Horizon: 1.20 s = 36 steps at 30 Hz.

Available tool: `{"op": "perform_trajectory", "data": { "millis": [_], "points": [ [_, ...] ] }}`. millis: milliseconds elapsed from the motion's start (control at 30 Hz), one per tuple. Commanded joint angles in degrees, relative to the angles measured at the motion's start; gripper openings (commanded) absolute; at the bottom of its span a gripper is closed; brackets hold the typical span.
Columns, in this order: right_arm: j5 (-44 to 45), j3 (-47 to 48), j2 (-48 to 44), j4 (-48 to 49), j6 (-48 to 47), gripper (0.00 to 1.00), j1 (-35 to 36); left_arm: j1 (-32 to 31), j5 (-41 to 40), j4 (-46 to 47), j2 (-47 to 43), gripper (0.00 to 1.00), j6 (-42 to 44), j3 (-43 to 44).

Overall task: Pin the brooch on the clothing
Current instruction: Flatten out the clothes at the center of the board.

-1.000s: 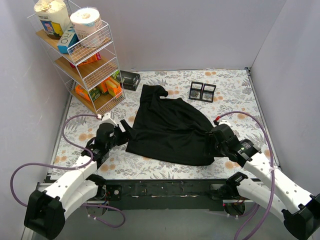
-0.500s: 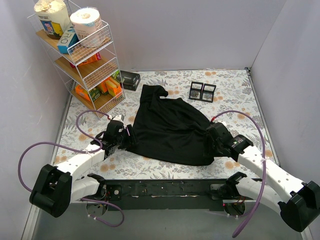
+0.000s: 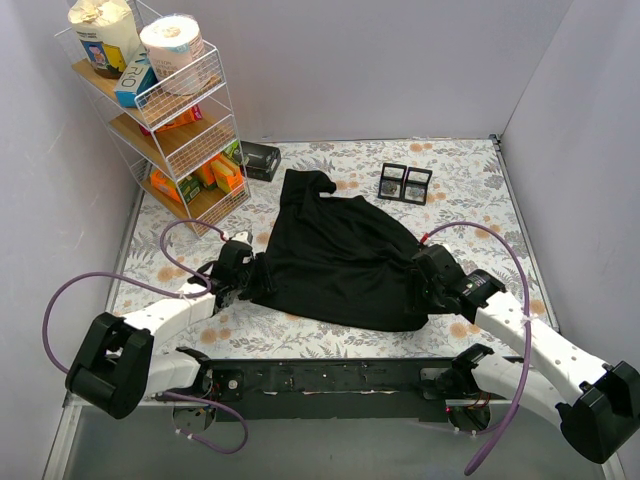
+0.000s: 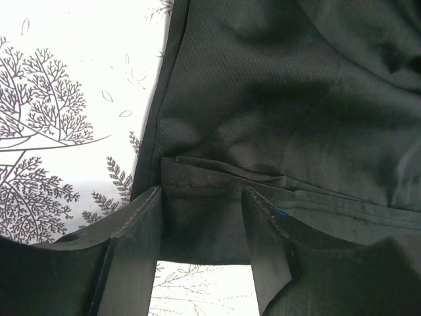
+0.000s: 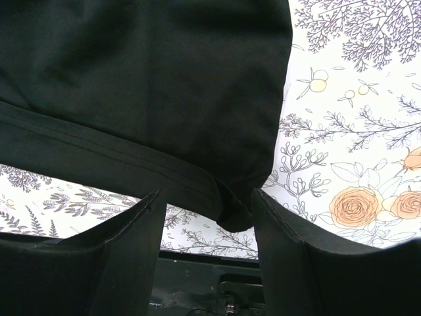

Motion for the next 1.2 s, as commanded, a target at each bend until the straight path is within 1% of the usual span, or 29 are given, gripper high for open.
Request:
{"op": "perform_trajectory", "data": {
  "millis": [0, 200, 300, 367, 500, 533, 600, 667, 733, 767, 900, 967, 1000, 1067, 1100, 1167],
  "points": [
    [-0.8, -0.9, -0.9, 1.4, 1.0, 0.62, 0.3, -0.4, -2.4, 1.4, 0.5, 0.47, 0.5, 2.4],
    [-1.0, -0.7, -0.8, 1.7, 1.1, 0.62, 0.3, -0.3, -4.2, 1.1, 1.9, 0.43, -0.1, 3.1],
    [-0.5, -1.1, -0.7, 1.5, 1.1, 0.68, 0.4, -0.3, -4.5, 1.0, 2.5, 0.43, -0.3, 3.4],
    [-0.7, -1.2, -0.5, 1.6, 1.4, 0.69, 0.4, -0.3, -4.4, 1.1, 2.9, 0.43, -0.4, 3.4],
    [-0.7, -1.7, -0.6, 1.3, 1.7, 0.67, 0.4, -0.3, -3.9, 1.5, 3.8, 0.38, -0.4, 3.6],
    [-0.6, -1.9, -0.8, 1.2, 1.7, 0.67, 0.4, -0.3, -3.8, 1.8, 4.1, 0.35, -0.4, 3.6],
    [-0.3, -2.0, -0.9, 1.0, 2.1, 0.67, 0.4, -0.3, -3.7, 2.0, 5.0, 0.34, -0.5, 3.7],
    [-0.1, -2.3, -1.0, 1.1, 2.3, 0.66, 0.4, -0.3, -3.6, 2.4, 5.6, 0.27, -0.8, 3.7],
    [-0.2, -2.2, -0.7, 0.9, 2.4, 0.64, 0.4, -0.3, -3.6, 2.6, 5.8, 0.24, -0.9, 3.6],
    [-0.1, -2.5, -0.6, 0.7, 2.5, 0.63, 0.4, -0.4, -3.7, 2.6, 5.6, 0.20, -0.9, 3.5],
    [0.5, -2.9, -0.2, 0.6, 3.2, 0.61, 0.3, -0.3, -3.8, 2.9, 4.2, 0.13, -1.0, 3.0],
    [0.7, -2.9, 0.0, 0.7, 3.3, 0.57, 0.4, -0.3, -4.0, 3.0, 2.8, 0.07, -1.2, 2.5],
    [0.9, -2.8, 0.1, 0.6, 3.4, 0.53, 0.4, -0.3, -4.4, 3.1, 2.0, 0.02, -1.3, 2.3],
    [1.2, -2.9, 0.5, 0.2, 3.7, 0.51, 0.5, -0.4, -4.8, 3.3, -0.5, 0.00, -1.4, 1.6],
    [1.2, -2.9, 0.5, 0.0, 3.8, 0.47, 0.5, -0.4, -5.3, 3.3, -1.4, 0.00, -1.5, 1.3],
    [1.5, -2.9, 0.7, -0.1, 4.1, 0.43, 0.7, -0.3, -5.4, 3.3, -3.7, 0.00, -1.6, 0.9]
  ]
}}
